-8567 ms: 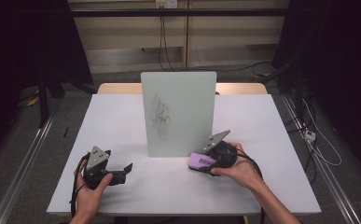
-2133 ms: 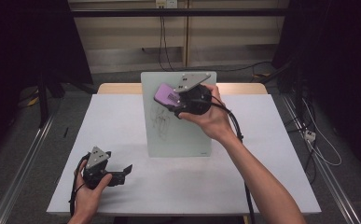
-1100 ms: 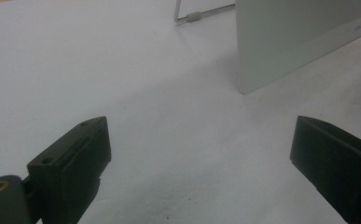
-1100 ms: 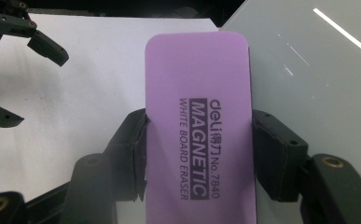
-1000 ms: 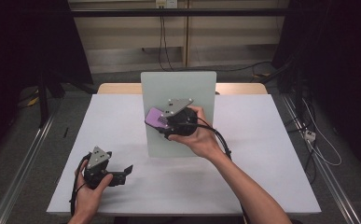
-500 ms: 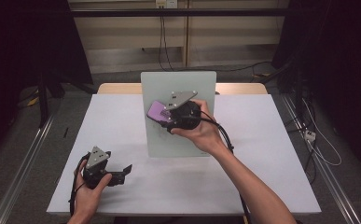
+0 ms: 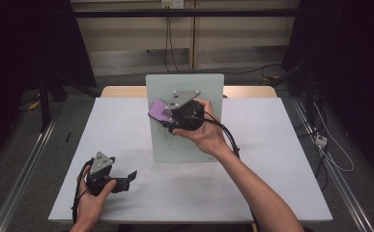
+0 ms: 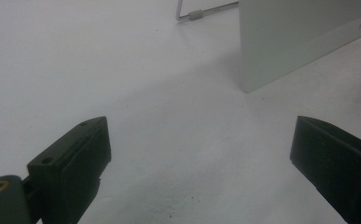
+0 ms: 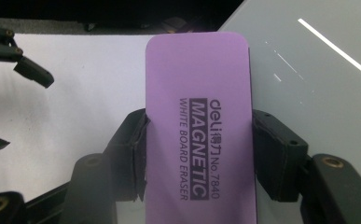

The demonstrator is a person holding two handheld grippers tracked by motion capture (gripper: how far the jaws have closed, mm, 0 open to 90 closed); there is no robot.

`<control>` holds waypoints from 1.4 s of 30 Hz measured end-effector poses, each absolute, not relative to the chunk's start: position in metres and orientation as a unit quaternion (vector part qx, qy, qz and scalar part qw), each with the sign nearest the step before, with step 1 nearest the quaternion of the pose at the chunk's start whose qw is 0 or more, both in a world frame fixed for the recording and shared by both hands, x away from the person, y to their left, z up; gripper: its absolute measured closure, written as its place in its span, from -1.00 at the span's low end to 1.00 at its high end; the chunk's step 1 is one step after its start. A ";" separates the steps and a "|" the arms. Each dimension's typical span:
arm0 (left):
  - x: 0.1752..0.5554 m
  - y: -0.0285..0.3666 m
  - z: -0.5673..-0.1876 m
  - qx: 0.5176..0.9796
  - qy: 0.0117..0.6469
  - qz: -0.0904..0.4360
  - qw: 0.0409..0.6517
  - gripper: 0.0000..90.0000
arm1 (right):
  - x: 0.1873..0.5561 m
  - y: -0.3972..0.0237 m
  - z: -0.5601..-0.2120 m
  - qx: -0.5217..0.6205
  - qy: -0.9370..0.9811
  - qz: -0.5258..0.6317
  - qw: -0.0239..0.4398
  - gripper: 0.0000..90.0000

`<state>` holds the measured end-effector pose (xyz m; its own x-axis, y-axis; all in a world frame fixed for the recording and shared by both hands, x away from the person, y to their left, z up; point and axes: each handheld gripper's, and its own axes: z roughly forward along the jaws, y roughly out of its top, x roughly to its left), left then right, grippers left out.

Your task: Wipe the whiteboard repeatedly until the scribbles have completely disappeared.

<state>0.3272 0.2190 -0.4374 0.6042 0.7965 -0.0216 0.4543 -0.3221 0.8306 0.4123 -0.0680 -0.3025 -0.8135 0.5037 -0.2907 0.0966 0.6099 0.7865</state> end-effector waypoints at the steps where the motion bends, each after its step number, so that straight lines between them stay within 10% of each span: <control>1: 0.327 0.219 -0.437 0.788 0.397 0.201 0.425 -0.89 | 0.412 -0.067 -0.305 0.173 0.862 0.406 0.249 -0.06; 24: 0.327 0.218 -0.438 0.792 0.397 0.199 0.419 -0.88 | 0.396 -0.063 -0.348 0.170 0.881 0.385 0.215 -0.06; 42: 0.328 0.218 -0.439 0.787 0.399 0.197 0.427 -0.88 | 0.409 -0.089 -0.302 0.199 0.853 0.415 0.246 -0.06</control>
<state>0.3279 0.2178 -0.4389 0.6036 0.7967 -0.0298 0.4602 -0.3176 0.8291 0.4093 -0.0885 -0.3018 -0.8005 0.5428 -0.2542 0.1348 0.5762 0.8061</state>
